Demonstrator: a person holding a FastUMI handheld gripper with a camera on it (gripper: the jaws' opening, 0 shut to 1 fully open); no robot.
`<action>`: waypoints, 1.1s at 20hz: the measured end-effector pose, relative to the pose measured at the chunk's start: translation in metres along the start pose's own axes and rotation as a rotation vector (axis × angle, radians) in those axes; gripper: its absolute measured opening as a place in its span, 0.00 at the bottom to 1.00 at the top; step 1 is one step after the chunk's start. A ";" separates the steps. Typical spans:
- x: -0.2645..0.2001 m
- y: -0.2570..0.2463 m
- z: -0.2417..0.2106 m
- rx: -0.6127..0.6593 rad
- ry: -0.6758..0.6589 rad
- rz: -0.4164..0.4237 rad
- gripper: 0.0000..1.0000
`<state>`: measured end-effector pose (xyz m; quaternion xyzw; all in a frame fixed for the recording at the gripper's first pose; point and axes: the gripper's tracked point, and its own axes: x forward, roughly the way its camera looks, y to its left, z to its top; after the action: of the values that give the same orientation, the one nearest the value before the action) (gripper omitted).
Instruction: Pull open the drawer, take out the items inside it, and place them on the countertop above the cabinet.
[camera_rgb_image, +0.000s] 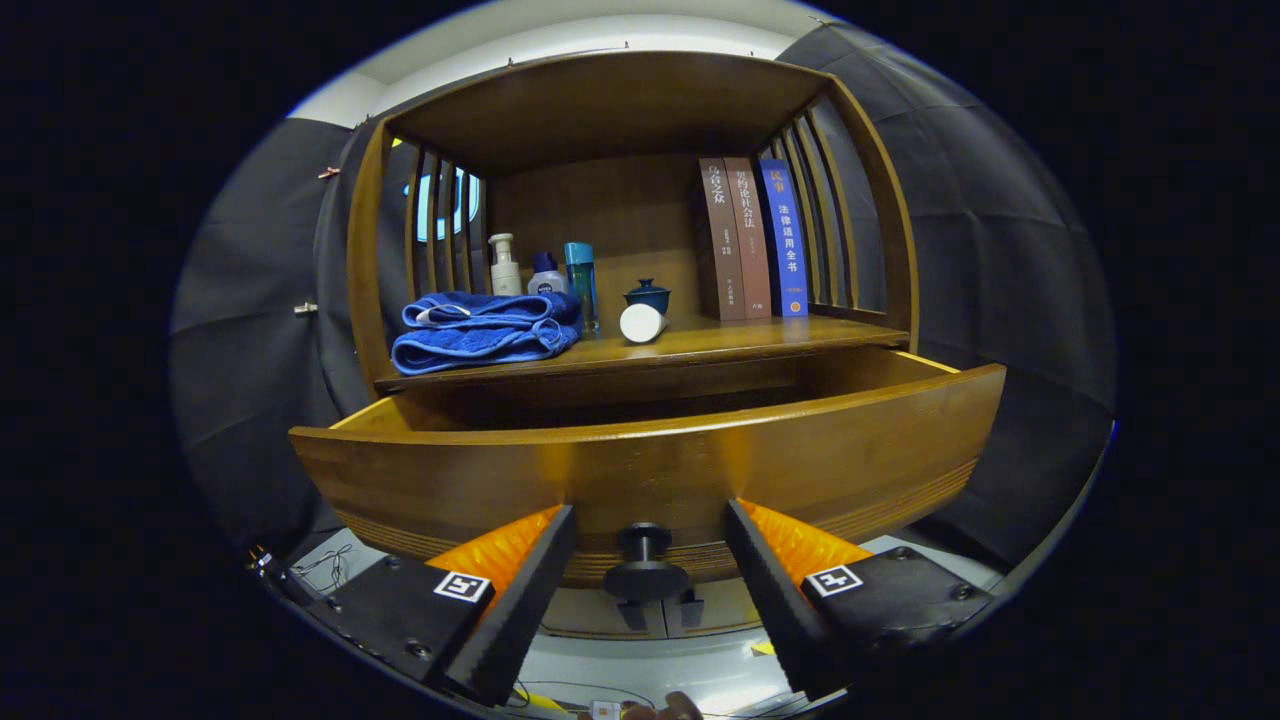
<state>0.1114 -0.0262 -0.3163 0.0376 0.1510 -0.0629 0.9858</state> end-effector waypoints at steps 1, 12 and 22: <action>0.011 0.001 0.000 0.000 -0.003 0.001 0.99; 0.076 0.003 0.013 -0.002 -0.021 -0.005 0.99; 0.097 0.005 0.016 -0.010 -0.037 -0.020 0.99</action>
<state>0.2085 -0.0337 -0.3296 0.0299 0.1334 -0.0727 0.9879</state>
